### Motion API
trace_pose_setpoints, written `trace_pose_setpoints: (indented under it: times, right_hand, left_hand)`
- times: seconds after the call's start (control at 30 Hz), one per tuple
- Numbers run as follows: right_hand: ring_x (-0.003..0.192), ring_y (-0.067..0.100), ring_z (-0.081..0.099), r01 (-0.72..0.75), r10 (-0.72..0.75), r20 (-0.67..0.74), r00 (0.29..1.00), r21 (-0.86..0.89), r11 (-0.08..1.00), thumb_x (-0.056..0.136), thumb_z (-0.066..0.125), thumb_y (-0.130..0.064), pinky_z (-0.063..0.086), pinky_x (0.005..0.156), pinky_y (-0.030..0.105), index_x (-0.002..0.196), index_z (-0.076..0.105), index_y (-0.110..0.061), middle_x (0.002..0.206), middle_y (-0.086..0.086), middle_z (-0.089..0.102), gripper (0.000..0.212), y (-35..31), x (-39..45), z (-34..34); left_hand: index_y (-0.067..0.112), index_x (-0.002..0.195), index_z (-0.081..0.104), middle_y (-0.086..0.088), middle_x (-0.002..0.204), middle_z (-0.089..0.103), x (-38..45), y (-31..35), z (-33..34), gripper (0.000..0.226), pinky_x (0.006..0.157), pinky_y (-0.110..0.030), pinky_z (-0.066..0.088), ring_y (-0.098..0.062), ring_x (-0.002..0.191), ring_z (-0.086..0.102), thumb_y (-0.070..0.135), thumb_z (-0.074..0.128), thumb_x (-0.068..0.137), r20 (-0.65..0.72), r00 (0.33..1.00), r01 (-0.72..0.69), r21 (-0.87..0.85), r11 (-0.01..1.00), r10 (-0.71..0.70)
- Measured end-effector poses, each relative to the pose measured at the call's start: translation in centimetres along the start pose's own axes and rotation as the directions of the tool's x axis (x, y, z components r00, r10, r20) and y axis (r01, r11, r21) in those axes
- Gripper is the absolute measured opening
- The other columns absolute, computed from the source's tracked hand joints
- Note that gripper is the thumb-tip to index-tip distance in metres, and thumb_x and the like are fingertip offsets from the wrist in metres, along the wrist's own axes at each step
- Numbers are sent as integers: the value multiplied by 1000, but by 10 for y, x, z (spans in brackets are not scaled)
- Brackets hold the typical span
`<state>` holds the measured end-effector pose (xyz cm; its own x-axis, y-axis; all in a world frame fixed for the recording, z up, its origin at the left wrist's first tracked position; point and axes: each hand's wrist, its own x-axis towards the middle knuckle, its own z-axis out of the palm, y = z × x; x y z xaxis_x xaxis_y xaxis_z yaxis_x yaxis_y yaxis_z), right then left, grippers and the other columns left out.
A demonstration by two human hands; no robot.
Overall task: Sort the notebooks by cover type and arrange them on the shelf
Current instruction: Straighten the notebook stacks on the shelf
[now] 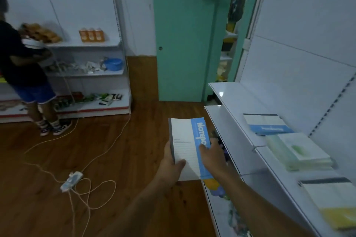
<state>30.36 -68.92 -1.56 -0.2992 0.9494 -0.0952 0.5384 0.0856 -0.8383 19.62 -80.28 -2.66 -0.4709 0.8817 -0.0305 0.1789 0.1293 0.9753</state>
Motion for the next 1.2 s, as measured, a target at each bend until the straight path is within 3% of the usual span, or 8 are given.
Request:
trace_pose_setpoints:
  times: [0.1, 0.17, 0.27, 0.4, 0.53, 0.7, 1.0, 1.2]
  right_hand:
    - [81, 17, 60, 22, -22, 31, 999, 16, 1000, 95, 49, -28, 49, 62, 28, 114, 47, -14, 102, 5, 60, 24, -12, 49, 21]
    - [78, 13, 58, 32, -33, 47, 998, 35, 999, 96, 50, -27, 42, 52, 21, 109, 45, -16, 103, 4, 60, 18, -19, 85, 28]
    - [78, 12, 59, 51, -52, 37, 998, 39, 998, 96, 50, -28, 44, 53, 21, 108, 46, -14, 104, 6, 61, 19, -33, 145, 30]
    - [68, 3, 51, 89, -89, 36, 995, 10, 996, 97, 47, -30, 36, 48, 18, 112, 47, -10, 93, 0, 56, 25, -61, 214, 35]
    - [65, 4, 52, 96, -96, 46, 994, -5, 995, 97, 47, -32, 34, 47, 17, 113, 49, -9, 85, -4, 54, 29, -77, 268, 56]
    - [66, 5, 53, 82, -81, 41, 996, -4, 997, 97, 47, -33, 38, 48, 17, 110, 48, -11, 84, -3, 54, 26, -99, 340, 90]
    - [74, 9, 56, 0, 12, -159, 987, 73, 997, 96, 46, -34, 41, 53, 24, 107, 46, -16, 99, 3, 59, 21, -143, 477, 106]
    - [80, 20, 57, -110, 120, -407, 905, 48, 993, 96, 47, -29, 44, 63, 29, 103, 44, -12, 93, 3, 56, 18, -119, 505, 53]
  left_hand:
    - [30, 146, 13, 11, 128, 46, 47, -5, -11, 73, 78, -23, 54, -8, 114, 50, 12, 59, 92, -64, 998, 19, 21, 1000, -18]
    - [31, 146, 13, 9, 129, 46, 83, -2, -14, 74, 87, -36, 57, -13, 116, 51, 13, 59, 92, -81, 996, 38, 49, 998, -34]
    - [33, 146, 13, 11, 124, 45, 140, 10, -15, 74, 90, -48, 55, -15, 116, 52, 13, 59, 91, -77, 997, 28, 83, 996, -21]
    - [31, 146, 14, 14, 121, 44, 211, 22, -20, 74, 92, -38, 54, -7, 112, 48, 11, 59, 92, -115, 993, 11, 60, 998, -4]
    - [32, 143, 16, 11, 126, 46, 266, 17, -33, 70, 65, -16, 54, -7, 105, 51, 13, 60, 91, -134, 991, 20, 56, 998, -12]
    - [35, 139, 19, 12, 120, 46, 347, 6, -59, 66, 68, -26, 58, -11, 102, 54, 16, 60, 92, -145, 989, 37, 56, 998, -28]
    - [31, 144, 17, 14, 126, 44, 534, 19, -84, 69, 82, -23, 48, -6, 112, 46, 15, 60, 92, 86, 991, -109, 104, 989, 100]
    - [25, 148, 19, 7, 133, 50, 606, 32, -25, 68, 99, -27, 45, -9, 117, 48, 14, 58, 93, 342, 928, -184, 81, 980, 146]
